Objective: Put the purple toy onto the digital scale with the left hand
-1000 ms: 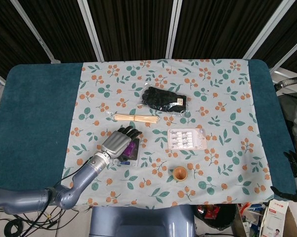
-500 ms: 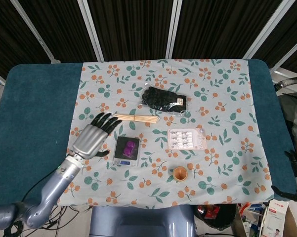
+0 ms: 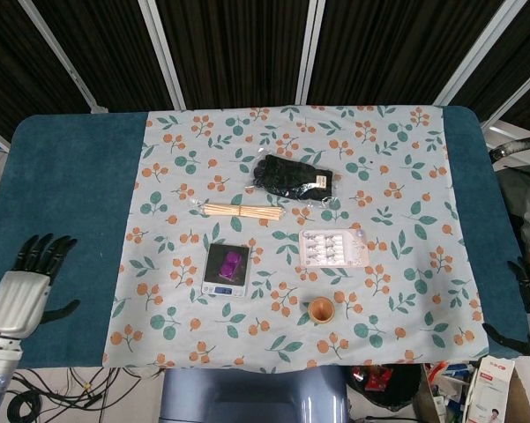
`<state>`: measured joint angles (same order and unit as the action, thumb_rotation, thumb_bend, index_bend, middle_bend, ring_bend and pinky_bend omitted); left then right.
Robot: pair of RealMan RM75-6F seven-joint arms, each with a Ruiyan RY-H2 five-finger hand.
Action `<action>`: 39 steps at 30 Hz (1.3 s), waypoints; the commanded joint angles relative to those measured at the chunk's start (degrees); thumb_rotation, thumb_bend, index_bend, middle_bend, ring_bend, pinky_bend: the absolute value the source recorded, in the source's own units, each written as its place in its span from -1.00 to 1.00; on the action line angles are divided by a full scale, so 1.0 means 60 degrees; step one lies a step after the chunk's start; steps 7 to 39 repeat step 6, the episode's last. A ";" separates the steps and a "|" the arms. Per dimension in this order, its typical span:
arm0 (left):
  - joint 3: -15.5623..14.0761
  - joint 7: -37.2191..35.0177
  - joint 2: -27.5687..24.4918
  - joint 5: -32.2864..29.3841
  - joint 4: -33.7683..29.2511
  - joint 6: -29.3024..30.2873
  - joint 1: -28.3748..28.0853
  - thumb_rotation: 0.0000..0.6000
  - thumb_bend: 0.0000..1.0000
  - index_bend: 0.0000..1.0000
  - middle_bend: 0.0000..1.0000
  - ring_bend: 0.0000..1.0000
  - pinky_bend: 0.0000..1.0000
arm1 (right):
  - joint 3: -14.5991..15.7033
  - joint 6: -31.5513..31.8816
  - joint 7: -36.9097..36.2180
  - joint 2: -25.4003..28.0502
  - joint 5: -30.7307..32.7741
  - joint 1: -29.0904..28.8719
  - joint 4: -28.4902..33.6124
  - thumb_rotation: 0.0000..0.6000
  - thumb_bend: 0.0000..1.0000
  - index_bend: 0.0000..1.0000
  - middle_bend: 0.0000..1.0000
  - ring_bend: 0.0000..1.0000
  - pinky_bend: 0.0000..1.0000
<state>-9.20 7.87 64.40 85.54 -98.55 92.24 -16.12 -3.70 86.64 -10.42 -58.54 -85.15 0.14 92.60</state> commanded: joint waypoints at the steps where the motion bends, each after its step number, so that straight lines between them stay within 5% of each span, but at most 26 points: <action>1: -0.0239 -0.1120 0.0019 0.0778 0.0926 0.0760 0.0578 1.00 -1.00 -0.77 -0.79 -1.00 -1.00 | 0.0002 0.0007 -0.0021 -0.0028 -0.0022 -0.0009 -0.0054 1.00 -0.87 -1.00 -1.00 -0.75 -0.64; 39: -0.0142 -0.1322 -0.0018 0.0814 0.1004 0.0873 0.0818 1.00 -1.00 -0.77 -0.79 -1.00 -1.00 | 0.0024 -0.0036 -0.0072 -0.0020 -0.0015 -0.0012 -0.0063 1.00 -0.87 -1.00 -1.00 -0.75 -0.64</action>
